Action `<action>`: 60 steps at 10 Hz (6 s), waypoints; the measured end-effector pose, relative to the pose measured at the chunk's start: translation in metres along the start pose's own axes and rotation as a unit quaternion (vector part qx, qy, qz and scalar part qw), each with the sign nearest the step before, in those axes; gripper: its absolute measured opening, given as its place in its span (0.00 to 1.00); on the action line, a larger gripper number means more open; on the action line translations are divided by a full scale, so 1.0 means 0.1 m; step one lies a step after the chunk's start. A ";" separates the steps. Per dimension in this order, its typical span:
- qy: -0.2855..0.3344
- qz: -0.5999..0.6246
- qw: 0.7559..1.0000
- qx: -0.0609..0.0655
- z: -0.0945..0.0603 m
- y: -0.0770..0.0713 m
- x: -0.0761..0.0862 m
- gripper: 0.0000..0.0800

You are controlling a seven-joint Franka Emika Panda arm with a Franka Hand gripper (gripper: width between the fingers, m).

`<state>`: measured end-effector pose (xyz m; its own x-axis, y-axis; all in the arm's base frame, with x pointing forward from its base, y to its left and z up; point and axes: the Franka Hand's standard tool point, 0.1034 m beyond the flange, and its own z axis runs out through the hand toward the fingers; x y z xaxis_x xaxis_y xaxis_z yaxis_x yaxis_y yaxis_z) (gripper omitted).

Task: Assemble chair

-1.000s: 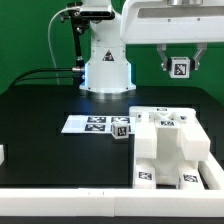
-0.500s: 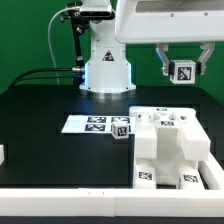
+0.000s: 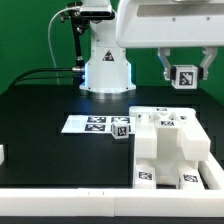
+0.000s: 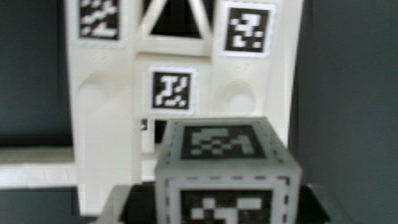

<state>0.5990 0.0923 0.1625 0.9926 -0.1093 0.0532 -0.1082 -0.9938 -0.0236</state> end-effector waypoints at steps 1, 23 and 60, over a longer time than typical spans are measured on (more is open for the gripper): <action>0.007 0.024 1.000 0.015 0.05 -0.04 0.07 0.36; 0.019 0.029 0.999 0.005 0.47 -0.03 -0.02 0.36; -0.003 -0.026 1.000 -0.002 0.49 -0.18 -0.12 0.48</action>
Offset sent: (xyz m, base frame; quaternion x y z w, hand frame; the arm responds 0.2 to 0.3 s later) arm 0.0000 0.0000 0.0000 0.0000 0.0000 0.0000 1.0000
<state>0.5917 0.1124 0.1133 0.9972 -0.0575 0.0486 -0.0567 -0.9983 -0.0165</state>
